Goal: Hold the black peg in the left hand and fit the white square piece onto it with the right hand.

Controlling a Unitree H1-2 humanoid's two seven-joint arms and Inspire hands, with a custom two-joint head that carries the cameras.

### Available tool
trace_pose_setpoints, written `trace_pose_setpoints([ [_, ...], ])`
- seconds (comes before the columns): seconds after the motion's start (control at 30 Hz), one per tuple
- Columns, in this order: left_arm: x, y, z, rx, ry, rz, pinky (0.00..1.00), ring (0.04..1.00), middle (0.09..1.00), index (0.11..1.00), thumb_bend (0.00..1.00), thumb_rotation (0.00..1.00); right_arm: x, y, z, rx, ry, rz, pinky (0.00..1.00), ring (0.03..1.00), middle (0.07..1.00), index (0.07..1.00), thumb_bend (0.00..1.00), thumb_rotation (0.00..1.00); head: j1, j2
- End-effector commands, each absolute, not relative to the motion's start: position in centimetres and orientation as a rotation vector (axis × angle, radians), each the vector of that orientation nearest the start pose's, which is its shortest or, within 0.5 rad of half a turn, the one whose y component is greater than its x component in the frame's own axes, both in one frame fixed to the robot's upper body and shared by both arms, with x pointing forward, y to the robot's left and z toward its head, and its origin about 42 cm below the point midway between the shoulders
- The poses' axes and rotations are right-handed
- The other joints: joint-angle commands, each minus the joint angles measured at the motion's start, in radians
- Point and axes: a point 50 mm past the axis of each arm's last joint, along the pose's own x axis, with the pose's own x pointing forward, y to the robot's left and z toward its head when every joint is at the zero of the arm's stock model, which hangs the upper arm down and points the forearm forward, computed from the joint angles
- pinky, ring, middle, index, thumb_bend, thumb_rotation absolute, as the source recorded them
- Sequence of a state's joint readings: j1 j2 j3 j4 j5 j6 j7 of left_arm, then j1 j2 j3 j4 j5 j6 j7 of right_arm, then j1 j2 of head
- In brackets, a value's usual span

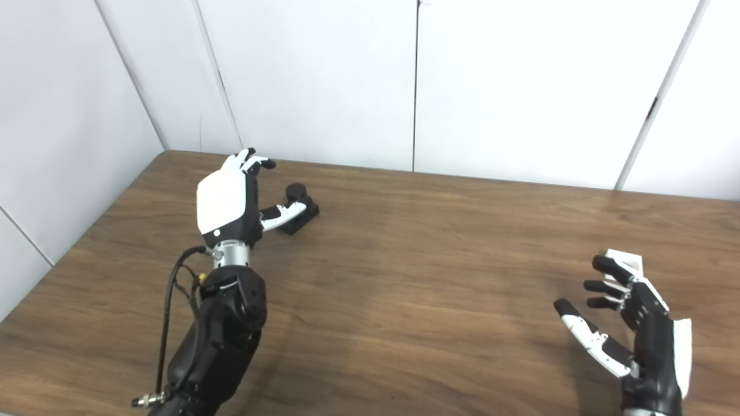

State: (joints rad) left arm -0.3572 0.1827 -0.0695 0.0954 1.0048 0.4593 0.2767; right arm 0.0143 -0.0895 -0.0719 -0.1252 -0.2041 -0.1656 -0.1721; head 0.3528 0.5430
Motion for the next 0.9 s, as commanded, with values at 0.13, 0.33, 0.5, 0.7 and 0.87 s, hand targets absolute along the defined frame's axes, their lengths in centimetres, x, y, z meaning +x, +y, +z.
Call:
trace_pose_setpoints([
  [0.13, 40.6, 26.6, 20.7, 1.238, -0.089, 0.587, 0.78, 0.950, 0.953, 0.739, 0.93, 0.58, 27.2, -27.0, 13.8, -0.308, -0.284, -0.240, 0.54, 0.640, 0.745, 0.716, 0.62, 0.20, -0.001, 0.003],
  [0.33, 41.0, 26.6, 19.9, 1.274, -0.051, 0.555, 0.79, 0.963, 0.975, 0.773, 0.96, 0.62, 27.3, -27.0, 13.8, -0.308, -0.292, -0.240, 0.53, 0.639, 0.741, 0.712, 0.62, 0.18, -0.005, 0.003],
  [0.5, 41.4, 26.9, 18.9, 1.284, -0.015, 0.532, 0.80, 0.956, 0.973, 0.784, 0.97, 0.63, 27.4, -26.9, 14.0, -0.306, -0.299, -0.241, 0.53, 0.635, 0.744, 0.708, 0.62, 0.18, -0.005, 0.003],
  [0.7, 41.7, 27.4, 17.6, 1.297, 0.037, 0.504, 0.80, 0.961, 0.974, 0.777, 0.97, 0.64, 27.5, -26.9, 14.1, -0.311, -0.303, -0.241, 0.53, 0.631, 0.743, 0.707, 0.62, 0.18, -0.008, 0.004],
  [0.87, 41.8, 27.7, 16.8, 1.293, 0.070, 0.487, 0.81, 0.958, 0.968, 0.754, 0.95, 0.62, 27.5, -26.9, 14.2, -0.316, -0.308, -0.243, 0.53, 0.631, 0.744, 0.704, 0.61, 0.19, -0.010, 0.005],
])
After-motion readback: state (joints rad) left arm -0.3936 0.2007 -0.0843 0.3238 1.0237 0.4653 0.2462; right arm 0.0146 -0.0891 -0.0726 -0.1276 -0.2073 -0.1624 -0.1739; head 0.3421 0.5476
